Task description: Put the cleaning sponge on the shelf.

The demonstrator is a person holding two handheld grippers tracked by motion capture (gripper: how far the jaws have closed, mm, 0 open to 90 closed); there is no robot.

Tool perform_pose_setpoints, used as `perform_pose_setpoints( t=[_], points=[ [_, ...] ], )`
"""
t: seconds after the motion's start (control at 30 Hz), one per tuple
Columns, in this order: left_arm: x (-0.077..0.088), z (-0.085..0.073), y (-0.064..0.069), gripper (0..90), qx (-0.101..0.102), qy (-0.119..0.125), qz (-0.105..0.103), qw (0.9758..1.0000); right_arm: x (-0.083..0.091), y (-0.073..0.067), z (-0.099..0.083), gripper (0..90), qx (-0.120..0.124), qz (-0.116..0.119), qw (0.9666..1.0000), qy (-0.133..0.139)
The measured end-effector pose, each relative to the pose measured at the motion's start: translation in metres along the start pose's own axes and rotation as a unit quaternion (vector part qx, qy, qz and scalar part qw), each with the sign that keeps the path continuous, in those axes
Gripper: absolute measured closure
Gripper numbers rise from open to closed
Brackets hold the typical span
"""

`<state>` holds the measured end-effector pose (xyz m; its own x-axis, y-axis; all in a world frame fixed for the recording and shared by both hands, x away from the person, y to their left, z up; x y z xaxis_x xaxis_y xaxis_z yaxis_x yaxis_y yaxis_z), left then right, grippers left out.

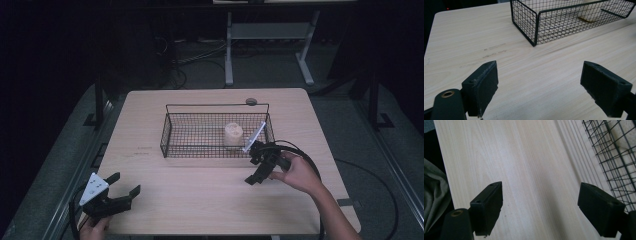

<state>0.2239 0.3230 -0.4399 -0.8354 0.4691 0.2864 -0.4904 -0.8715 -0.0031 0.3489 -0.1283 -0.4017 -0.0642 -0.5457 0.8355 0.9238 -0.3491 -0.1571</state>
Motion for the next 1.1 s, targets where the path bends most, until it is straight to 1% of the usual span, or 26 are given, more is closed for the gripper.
perform_pose_setpoints(
  t=[0.23,0.43,0.47,0.53,0.57,0.67,0.7,0.87,0.9,0.97,1.0,1.1],
  points=[
    [0.000,0.000,0.000,13.8,0.001,0.000,0.001,1.0000,-0.001,-0.002,-0.010,19.7,-0.007,-0.001,1.0000,0.004],
    [0.000,0.000,0.000,13.8,0.001,-0.001,0.001,1.0000,-0.003,-0.004,-0.020,19.8,-0.011,0.001,0.9999,0.001],
    [0.001,0.000,0.000,13.8,0.000,0.000,0.001,1.0000,-0.003,-0.005,-0.024,19.9,-0.011,-0.001,0.9999,0.003],
    [0.001,0.000,0.000,13.8,0.000,0.000,0.001,1.0000,-0.004,-0.005,-0.025,19.9,-0.011,-0.001,0.9999,0.005],
    [0.000,-0.001,0.000,13.8,0.000,-0.001,0.001,1.0000,-0.004,-0.006,-0.030,20.1,-0.013,-0.003,0.9999,0.007],
    [0.000,0.000,0.000,13.8,-0.001,-0.001,0.000,1.0000,-0.004,-0.008,-0.034,20.1,-0.014,-0.003,0.9998,0.011],
    [0.000,0.000,0.000,13.8,-0.001,-0.001,0.000,1.0000,-0.005,-0.009,-0.035,20.1,-0.015,-0.003,0.9998,0.008],
    [0.000,-0.001,0.000,13.8,-0.003,-0.004,-0.001,1.0000,-0.004,-0.013,-0.041,20.1,-0.014,-0.004,0.9998,0.015],
    [0.000,-0.001,0.000,13.8,-0.003,-0.005,0.000,1.0000,-0.004,-0.015,-0.044,20.1,-0.012,-0.005,0.9997,0.022],
    [0.000,-0.001,0.000,13.8,-0.003,-0.005,0.000,1.0000,-0.004,-0.015,-0.046,20.1,-0.013,-0.006,0.9996,0.023],
    [0.000,-0.001,0.001,13.8,-0.003,-0.005,-0.001,1.0000,-0.004,-0.016,-0.050,20.1,-0.014,-0.005,0.9995,0.029],
    [0.000,-0.001,0.001,13.8,-0.003,-0.005,-0.001,1.0000,-0.004,-0.017,-0.055,20.2,-0.014,-0.006,0.9993,0.034]
  ],
)
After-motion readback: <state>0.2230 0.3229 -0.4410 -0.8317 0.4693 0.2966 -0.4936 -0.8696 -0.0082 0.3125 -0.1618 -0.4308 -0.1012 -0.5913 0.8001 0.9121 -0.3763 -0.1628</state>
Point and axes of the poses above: each handheld gripper's, and its own axes: x roughly backward along the jaws, z roughly out of its top, y roughly to its right, the point moved 1 cm from there along -x, roughly forward along the jaws, and after that the axes turned 10 degrees about y, right-handed, at the moved point
